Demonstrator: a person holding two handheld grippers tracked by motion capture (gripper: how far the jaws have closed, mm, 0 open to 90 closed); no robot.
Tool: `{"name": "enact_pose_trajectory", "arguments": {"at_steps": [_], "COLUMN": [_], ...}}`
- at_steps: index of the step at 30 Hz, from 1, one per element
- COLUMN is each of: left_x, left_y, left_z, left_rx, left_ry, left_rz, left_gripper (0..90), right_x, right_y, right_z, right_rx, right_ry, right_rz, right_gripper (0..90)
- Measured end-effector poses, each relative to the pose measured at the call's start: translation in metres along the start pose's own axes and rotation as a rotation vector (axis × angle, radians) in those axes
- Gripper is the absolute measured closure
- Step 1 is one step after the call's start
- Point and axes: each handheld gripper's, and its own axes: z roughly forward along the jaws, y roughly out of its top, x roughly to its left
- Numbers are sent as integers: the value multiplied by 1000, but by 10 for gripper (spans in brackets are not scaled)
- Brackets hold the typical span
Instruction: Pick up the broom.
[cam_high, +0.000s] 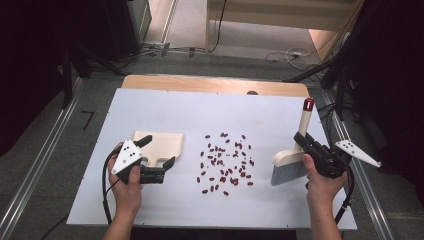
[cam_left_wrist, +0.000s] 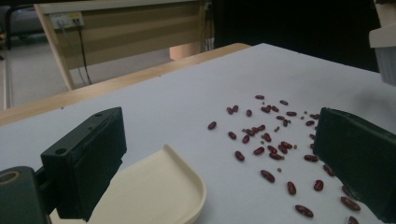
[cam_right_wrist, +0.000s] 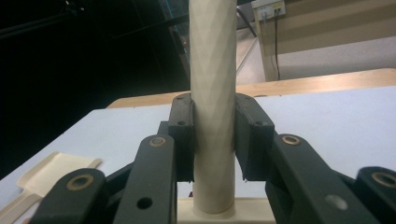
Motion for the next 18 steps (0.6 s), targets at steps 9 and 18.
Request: {"name": "enact_pose_trajectory", "arguments": {"at_steps": [9, 18], "left_x": [-17, -36], "left_y": [17, 16], "left_z": [17, 29], "left_rx": [-20, -1], "left_ry": [-141, -218], "left_rz": [-7, -3], "left_gripper": [31, 31], "right_x": [16, 41], "right_y": [-3, -9], "right_z": [5, 13], "right_rx": [5, 15], "right_ry": [29, 67], "right_rz": [-19, -50], "right_gripper": [693, 693]}}
